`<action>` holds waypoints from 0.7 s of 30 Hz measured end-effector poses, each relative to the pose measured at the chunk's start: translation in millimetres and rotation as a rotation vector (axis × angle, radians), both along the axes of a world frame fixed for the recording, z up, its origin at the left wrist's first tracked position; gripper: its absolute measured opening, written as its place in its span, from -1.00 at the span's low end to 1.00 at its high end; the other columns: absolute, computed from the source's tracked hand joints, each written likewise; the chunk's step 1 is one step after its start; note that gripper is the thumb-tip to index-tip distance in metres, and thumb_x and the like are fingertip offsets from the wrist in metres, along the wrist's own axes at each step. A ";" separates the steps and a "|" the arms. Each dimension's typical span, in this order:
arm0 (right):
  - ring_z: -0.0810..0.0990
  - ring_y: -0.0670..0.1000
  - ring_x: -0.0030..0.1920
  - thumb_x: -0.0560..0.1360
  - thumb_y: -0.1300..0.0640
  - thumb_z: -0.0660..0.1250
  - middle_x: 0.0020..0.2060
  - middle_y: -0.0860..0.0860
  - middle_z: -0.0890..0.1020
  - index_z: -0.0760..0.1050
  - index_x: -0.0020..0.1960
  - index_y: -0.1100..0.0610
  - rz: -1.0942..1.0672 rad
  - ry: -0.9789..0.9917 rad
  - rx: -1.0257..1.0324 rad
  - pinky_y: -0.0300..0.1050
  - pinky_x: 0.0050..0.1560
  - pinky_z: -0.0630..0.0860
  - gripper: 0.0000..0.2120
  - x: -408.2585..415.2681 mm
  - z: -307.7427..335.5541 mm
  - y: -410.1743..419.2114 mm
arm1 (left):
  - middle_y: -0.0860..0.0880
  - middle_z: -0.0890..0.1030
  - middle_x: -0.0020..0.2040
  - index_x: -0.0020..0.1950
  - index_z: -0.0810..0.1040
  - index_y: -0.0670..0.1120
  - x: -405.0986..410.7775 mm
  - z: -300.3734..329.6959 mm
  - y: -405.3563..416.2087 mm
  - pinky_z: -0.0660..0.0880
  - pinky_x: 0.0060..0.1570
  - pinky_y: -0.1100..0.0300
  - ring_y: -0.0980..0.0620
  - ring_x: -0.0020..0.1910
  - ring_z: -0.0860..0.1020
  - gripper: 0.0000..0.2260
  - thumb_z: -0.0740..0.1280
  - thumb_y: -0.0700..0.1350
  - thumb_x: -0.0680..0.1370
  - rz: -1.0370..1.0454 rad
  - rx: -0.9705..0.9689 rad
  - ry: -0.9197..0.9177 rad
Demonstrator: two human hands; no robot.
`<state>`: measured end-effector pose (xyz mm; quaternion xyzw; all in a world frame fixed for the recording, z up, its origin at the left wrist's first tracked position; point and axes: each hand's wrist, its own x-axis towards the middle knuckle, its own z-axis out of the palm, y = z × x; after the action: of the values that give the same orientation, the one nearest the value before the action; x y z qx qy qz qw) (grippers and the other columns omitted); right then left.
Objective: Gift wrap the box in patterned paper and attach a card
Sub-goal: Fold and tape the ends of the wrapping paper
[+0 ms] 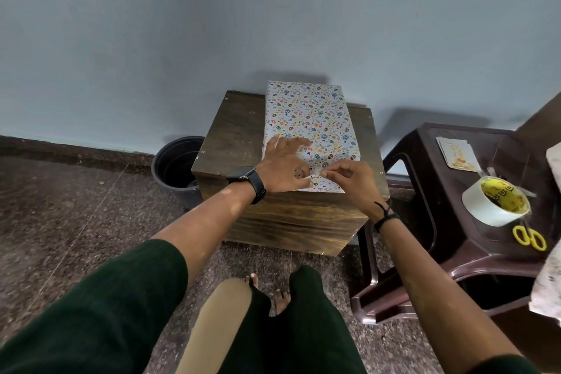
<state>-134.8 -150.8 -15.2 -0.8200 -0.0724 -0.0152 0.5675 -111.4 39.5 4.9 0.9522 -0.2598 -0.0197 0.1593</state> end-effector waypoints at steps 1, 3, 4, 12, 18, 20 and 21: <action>0.64 -0.11 -0.23 0.39 0.24 0.46 -0.26 -0.03 0.67 0.62 -0.19 0.08 0.008 -0.014 -0.014 -0.26 -0.10 0.56 -0.92 0.9 0.9 1.5 | 0.10 0.17 0.47 -0.10 0.65 0.13 -0.7 -0.4 -0.3 -0.24 0.44 -0.13 -0.02 0.44 0.08 -0.81 0.35 0.20 0.45 0.000 0.006 -0.005; 0.64 -0.09 -0.24 0.39 0.25 0.47 -0.28 -0.04 0.67 0.63 -0.19 0.10 0.015 -0.048 -0.053 -0.24 -0.11 0.57 -0.92 3.8 1.2 4.8 | 0.08 0.17 0.47 -0.08 0.64 0.15 -0.9 -1.8 -1.2 -0.24 0.44 -0.12 -0.02 0.44 0.08 -0.76 0.33 0.26 0.44 0.011 0.031 -0.030; 0.64 -0.06 -0.22 0.39 0.25 0.47 -0.27 -0.02 0.67 0.64 -0.18 0.11 0.013 -0.061 -0.067 -0.20 -0.09 0.58 -0.93 4.6 1.1 5.7 | 0.08 0.18 0.47 -0.06 0.64 0.15 -1.1 -2.6 -2.3 -0.24 0.44 -0.12 -0.03 0.43 0.09 -0.74 0.30 0.27 0.46 0.019 0.032 -0.042; 0.58 -0.18 -0.08 0.55 0.36 0.18 -0.08 -0.03 0.63 0.56 0.01 0.13 -0.190 0.012 0.004 -0.36 -0.03 0.49 -0.77 -17.0 -18.0 -11.2 | 0.07 0.21 0.46 0.08 0.64 0.14 -0.1 -2.5 -2.7 -0.27 0.44 -0.08 -0.03 0.44 0.10 -0.76 0.28 0.18 0.53 0.024 -0.004 -0.037; 0.52 -0.12 0.08 0.42 0.50 0.18 0.08 -0.02 0.56 0.50 0.16 0.13 -0.150 -0.001 -0.285 -0.46 0.07 0.41 -0.58 -27.2 -36.9 -23.1 | 0.08 0.19 0.47 0.08 0.64 0.16 -0.5 -1.5 -2.5 -0.31 0.43 -0.07 -0.01 0.46 0.06 -0.76 0.28 0.19 0.52 0.023 -0.002 -0.013; 0.47 -0.01 0.18 0.44 0.42 0.24 0.13 0.04 0.55 0.49 0.23 0.18 -0.088 -0.032 -0.478 -0.31 0.19 0.34 -0.60 -21.4 -40.1 -25.8 | 0.08 0.19 0.47 0.07 0.64 0.16 -0.3 -2.2 -2.6 -0.32 0.43 -0.06 -0.01 0.47 0.05 -0.76 0.28 0.19 0.52 0.019 0.000 -0.007; 0.43 0.04 0.22 0.46 0.37 0.26 0.16 0.07 0.54 0.48 0.26 0.19 -0.068 -0.045 -0.562 -0.21 0.24 0.30 -0.62 -18.9 -42.9 -27.2 | 0.08 0.19 0.47 0.07 0.64 0.16 -0.2 -2.8 -2.8 -0.32 0.43 -0.06 -0.01 0.47 0.05 -0.76 0.28 0.19 0.52 0.020 0.001 -0.006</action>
<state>-153.7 -178.0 -58.1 -0.9467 -0.0586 -0.0319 0.3152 -111.6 36.7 2.1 0.9549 -0.2508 -0.0154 0.1581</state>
